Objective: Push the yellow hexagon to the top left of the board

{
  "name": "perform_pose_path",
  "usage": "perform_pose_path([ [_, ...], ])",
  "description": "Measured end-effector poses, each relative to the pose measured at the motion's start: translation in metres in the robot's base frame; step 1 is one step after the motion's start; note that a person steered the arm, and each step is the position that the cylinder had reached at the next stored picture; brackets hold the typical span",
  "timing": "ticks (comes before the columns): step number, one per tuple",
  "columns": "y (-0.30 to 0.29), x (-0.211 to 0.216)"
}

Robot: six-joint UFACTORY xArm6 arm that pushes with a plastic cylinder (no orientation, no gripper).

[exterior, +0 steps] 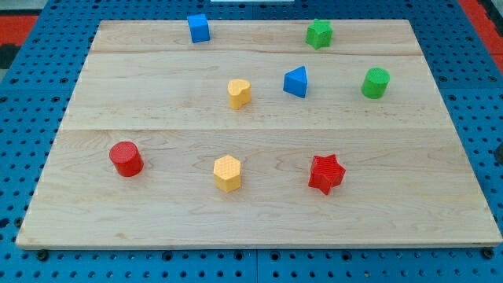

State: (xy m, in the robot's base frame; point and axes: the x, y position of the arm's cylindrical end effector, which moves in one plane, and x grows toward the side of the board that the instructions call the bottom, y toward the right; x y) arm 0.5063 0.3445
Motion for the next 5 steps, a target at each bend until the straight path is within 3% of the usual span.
perform_pose_path([
  [2,-0.028,0.111],
  [3,-0.06,0.11],
  [5,-0.241,0.095],
])
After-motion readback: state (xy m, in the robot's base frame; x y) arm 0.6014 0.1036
